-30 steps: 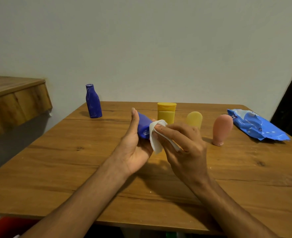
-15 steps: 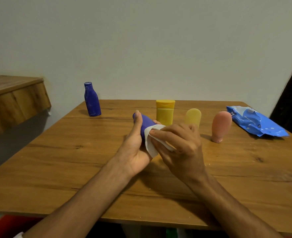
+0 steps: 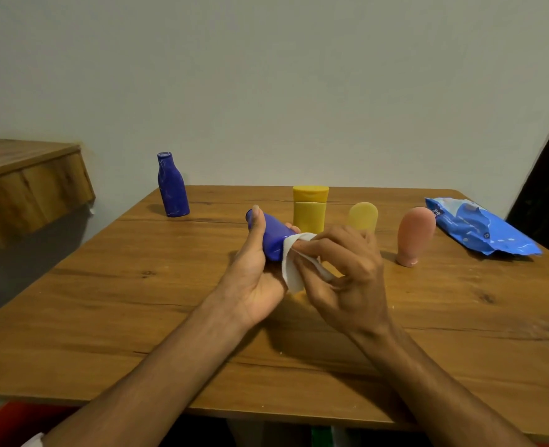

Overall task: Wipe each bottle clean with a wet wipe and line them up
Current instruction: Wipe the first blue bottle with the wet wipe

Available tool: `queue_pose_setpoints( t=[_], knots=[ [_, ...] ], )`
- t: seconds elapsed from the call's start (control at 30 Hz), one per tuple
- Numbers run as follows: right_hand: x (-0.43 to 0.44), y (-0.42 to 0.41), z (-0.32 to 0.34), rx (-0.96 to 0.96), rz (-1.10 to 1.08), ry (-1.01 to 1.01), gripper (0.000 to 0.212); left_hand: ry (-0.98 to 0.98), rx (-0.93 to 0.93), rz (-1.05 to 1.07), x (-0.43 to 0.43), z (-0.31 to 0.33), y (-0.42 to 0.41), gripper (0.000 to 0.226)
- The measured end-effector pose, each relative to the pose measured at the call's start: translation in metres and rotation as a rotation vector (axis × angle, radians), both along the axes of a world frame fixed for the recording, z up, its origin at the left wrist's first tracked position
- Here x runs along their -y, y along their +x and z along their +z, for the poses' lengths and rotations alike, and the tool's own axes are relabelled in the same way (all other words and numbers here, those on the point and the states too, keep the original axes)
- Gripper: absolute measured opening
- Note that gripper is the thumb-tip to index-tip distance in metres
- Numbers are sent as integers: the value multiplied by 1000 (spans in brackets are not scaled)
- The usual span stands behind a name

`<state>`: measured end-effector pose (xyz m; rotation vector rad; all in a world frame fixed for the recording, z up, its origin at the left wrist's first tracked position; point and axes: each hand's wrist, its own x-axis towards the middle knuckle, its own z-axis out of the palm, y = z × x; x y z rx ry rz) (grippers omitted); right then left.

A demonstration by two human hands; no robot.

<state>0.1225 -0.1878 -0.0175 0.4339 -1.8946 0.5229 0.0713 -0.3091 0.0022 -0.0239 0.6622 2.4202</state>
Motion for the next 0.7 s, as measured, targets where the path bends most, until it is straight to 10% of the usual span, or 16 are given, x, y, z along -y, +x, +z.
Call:
queue_pose_setpoints(
  t=[0.7],
  knots=[
    [-9, 0, 0, 69, -96, -136, 18, -2, 2, 122, 0, 4, 0, 55]
  ],
)
